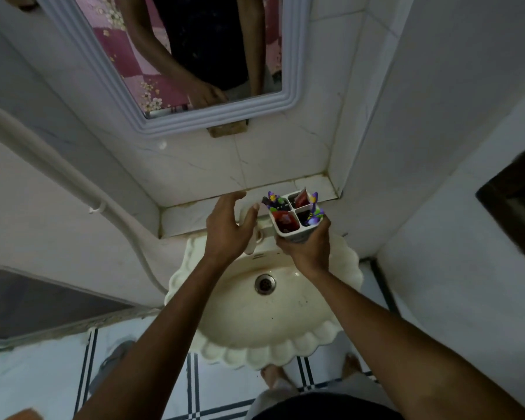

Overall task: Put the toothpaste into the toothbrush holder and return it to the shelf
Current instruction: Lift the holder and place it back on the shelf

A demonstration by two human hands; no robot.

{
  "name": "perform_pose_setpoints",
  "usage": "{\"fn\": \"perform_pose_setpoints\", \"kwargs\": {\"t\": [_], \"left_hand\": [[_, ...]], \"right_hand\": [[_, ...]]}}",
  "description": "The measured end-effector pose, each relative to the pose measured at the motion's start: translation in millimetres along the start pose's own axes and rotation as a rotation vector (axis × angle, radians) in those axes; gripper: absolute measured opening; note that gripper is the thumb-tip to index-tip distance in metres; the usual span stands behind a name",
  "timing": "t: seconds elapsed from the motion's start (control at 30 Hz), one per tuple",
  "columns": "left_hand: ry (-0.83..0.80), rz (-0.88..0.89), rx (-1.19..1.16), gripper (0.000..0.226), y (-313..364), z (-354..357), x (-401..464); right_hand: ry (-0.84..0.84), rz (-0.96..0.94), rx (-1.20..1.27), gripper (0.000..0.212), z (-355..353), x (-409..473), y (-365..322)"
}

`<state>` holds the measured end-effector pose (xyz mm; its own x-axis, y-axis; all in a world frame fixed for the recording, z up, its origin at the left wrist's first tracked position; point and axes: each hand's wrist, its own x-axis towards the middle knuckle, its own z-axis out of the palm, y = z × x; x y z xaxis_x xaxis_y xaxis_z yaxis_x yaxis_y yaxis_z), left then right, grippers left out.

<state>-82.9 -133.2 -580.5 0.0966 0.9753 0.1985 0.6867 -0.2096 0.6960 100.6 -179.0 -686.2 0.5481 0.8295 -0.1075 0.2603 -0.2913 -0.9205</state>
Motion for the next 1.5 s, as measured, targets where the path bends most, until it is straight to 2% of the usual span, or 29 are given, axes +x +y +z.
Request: {"fn": "perform_pose_setpoints", "kwargs": {"t": [0.13,0.27,0.57,0.8,1.03,1.33,1.5], "left_hand": [[0.005,0.035,0.024,0.051,2.5,-9.6,2.4],[0.097,0.097,0.002,0.052,33.1,-28.2,12.8],[0.368,0.389,-0.011,0.051,166.7,-102.1,49.3],[0.541,0.576,-0.024,0.051,278.7,-175.6,84.8],[0.701,0.742,0.176,0.051,374.6,-244.2,114.5],[0.916,0.767,0.271,0.050,436.6,-309.8,187.5],[0.857,0.660,0.285,0.057,437.8,-318.1,230.9]], "right_hand": [[0.050,-0.081,0.054,0.118,-21.2,-3.7,-23.6],[0.103,-0.216,0.053,0.110,-58.7,1.4,-64.6],[0.212,-0.584,0.264,0.096,-175.5,23.3,-229.3],[0.268,-0.837,0.448,0.104,-251.4,17.8,-369.3],[0.325,-0.989,0.518,0.102,-314.1,13.4,-490.9],[0.430,-1.043,0.542,0.109,-346.3,15.3,-600.1],[0.500,-1.072,0.519,0.107,-348.8,25.9,-645.6]]}}
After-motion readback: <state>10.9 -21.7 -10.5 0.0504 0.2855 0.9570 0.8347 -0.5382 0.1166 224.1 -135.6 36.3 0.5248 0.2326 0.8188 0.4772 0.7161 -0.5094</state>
